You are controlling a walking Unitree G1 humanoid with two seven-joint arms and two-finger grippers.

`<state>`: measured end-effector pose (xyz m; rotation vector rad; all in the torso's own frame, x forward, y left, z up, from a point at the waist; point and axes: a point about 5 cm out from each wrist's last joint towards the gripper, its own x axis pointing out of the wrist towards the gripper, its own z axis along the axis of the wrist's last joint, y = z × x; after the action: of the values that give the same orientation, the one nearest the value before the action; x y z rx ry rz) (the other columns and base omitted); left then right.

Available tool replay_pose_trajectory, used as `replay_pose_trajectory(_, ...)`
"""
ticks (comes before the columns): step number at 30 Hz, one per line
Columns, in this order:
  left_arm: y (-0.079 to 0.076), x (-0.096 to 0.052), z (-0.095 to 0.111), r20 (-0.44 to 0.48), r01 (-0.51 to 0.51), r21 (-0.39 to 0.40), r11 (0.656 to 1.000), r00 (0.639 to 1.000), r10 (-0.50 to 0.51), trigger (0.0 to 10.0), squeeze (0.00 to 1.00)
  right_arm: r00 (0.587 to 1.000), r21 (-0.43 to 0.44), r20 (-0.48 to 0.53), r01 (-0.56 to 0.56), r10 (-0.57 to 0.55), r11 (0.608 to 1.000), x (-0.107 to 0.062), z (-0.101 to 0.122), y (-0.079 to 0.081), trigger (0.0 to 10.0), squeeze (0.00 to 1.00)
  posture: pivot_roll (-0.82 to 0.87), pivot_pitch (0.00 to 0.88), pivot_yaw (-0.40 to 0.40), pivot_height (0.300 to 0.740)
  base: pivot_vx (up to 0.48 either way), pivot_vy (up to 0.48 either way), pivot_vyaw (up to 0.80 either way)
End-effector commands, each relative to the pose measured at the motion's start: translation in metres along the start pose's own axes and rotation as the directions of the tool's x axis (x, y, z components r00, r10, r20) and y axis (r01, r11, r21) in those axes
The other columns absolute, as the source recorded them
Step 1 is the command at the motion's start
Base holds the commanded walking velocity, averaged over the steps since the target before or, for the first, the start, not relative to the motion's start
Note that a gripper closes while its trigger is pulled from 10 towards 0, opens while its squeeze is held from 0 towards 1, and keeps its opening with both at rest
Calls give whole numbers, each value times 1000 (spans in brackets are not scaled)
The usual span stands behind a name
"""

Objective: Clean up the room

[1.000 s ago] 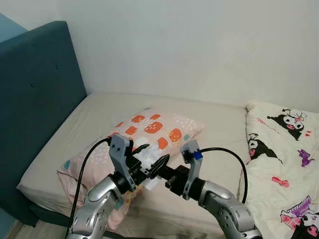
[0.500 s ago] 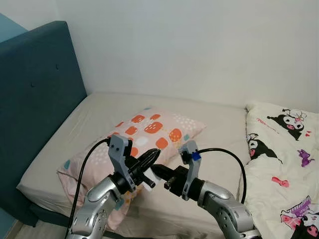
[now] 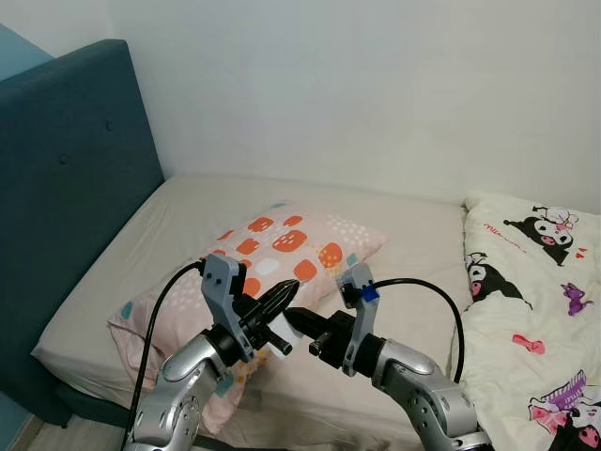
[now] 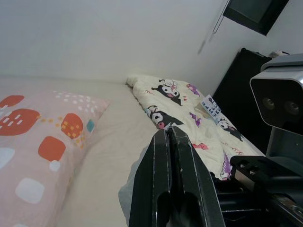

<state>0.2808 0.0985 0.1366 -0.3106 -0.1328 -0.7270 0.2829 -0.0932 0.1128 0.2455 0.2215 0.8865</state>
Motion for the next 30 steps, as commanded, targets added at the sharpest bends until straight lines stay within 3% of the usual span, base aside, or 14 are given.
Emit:
replay_pose_trajectory(1, 0, -1, -1, 2, -1, -16, 1000, 1000, 1, 0, 0, 1000, -10, -2, 12, -12, 1000, 0, 0, -2, 10000, 0, -8, 51, -67, 740, 0, 0, 0)
replay_pose_trajectory(5, 0, -1, -1, 4, -2, -17, 1000, 1000, 2, 0, 0, 1000, -11, 0, 12, -12, 1000, 0, 0, -2, 10000, 0, -6, 51, -68, 740, 0, 0, 0)
replay_pose_trajectory(6, 0, -1, 0, 5, -2, -18, 1000, 1000, 2, 0, 0, 1000, -7, 1, 14, -14, 1000, 1, 0, -2, 10000, 769, -6, 51, -68, 740, 0, 0, 0)
replay_pose_trajectory(8, 1, -1, 0, 6, -2, -20, 1000, 1000, 2, 0, 0, 1000, -5, 2, 16, -16, 1000, 1, 0, -2, 10000, 769, -6, 51, -68, 740, 0, 0, 0)
replay_pose_trajectory(9, 1, -1, 0, 6, -3, -19, 1000, 1000, 3, 0, 0, 1000, -4, 3, 17, -17, 1000, 1, 1, -2, 10000, 1000, -4, 52, -68, 740, 0, 0, 0)
replay_pose_trajectory(21, 3, -2, 2, 19, -17, -29, 999, 1000, 18, 0, 0, 1000, 1, 9, 18, -18, 1000, 1, 1, -3, 10000, 1000, -4, 53, -67, 740, 0, 0, 0)
replay_pose_trajectory(26, 13, -3, 3, 23, -98, 19, 995, 995, 97, 0, 0, 997, -18, -35, 70, -71, 997, -3, -7, -9, 10000, 1000, -5, 53, -67, 740, 0, 0, 0)
replay_pose_trajectory(27, 20, -3, 4, 24, -155, 57, 986, 988, 154, 0, 0, 982, -66, -85, 163, -168, 984, -5, -15, -19, 10000, 337, -4, 54, -66, 740, 0, 0, 0)
replay_pose_trajectory(28, 20, -3, 4, 24, -155, 57, 986, 988, 154, 0, 0, 982, -66, -85, 163, -168, 984, -5, -15, -19, 10000, 337, -4, 54, -66, 740, 0, 0, 0)
replay_pose_trajectory(29, 28, -5, 5, 23, -209, 81, 975, 978, 208, 0, 0, 950, -133, -118, 273, -289, 953, -10, -22, -33, 10000, 0, -4, 53, -63, 740, 0, 0, 0)
replay_pose_trajectory(30, 35, -6, 5, 25, -261, 106, 960, 965, 260, 0, 0, 905, -182, -126, 382, -407, 906, -16, -27, -46, 10000, 0, -6, 54, -62, 740, 0, 0, 0)
